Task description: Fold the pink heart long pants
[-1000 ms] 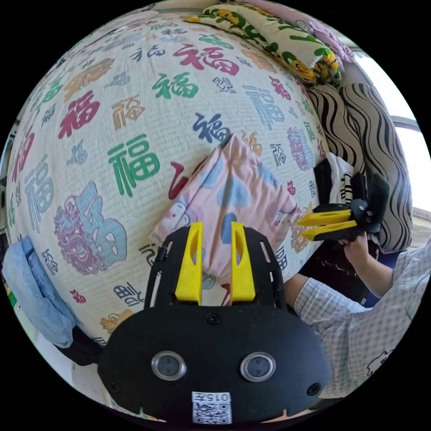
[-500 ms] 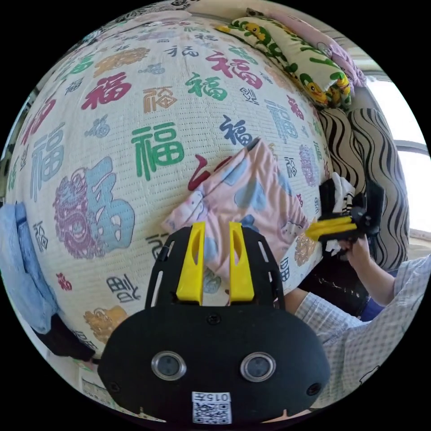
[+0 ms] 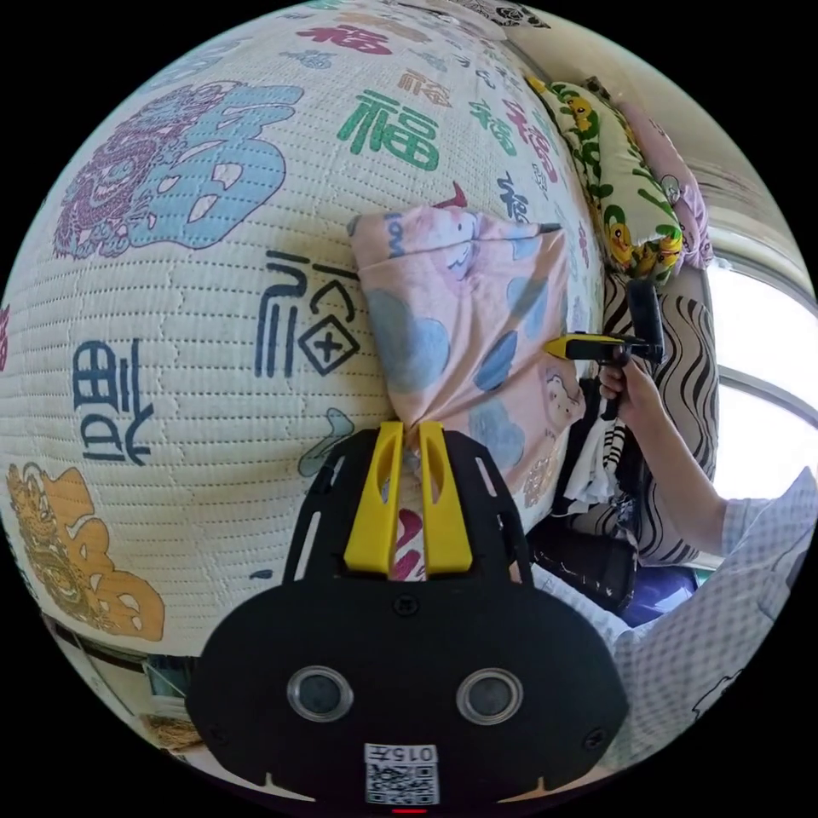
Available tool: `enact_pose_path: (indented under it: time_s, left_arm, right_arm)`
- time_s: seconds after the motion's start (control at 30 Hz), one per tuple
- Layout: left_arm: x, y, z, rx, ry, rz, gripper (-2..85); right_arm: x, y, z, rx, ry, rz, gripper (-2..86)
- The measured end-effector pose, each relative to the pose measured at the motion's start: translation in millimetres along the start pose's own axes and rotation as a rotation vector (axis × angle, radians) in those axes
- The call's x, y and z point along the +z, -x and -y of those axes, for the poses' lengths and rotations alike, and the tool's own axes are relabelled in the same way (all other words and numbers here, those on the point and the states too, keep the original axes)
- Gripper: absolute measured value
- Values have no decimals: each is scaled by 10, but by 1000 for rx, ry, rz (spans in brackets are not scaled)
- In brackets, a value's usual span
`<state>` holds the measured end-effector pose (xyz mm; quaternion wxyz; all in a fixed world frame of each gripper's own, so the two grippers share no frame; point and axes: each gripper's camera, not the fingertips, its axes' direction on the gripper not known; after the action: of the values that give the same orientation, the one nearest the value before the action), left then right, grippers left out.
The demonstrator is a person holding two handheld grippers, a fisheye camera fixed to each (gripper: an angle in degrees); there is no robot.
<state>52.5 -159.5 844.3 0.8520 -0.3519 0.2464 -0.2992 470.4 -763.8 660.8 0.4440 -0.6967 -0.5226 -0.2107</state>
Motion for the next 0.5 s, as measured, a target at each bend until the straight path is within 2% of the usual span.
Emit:
enact_pose_path:
  time_s: [0.1, 0.23, 0.33, 0.5]
  left_arm:
    - [44, 81, -42, 10, -44, -71, 53]
    - [82, 370, -123, 18, -153, -312, 87]
    - [213, 554, -90, 30, -164, -396, 101]
    - [554, 597, 31, 88, -157, -523, 105]
  right_arm:
    - [-131, 19, -164, -96, -2, 18, 73]
    - [-376, -216, -400, -121, -43, 132, 90]
    - [-502, -450, -541, -137, -82, 277, 106]
    - [-397, -612, -675, -196, 76, 369, 98]
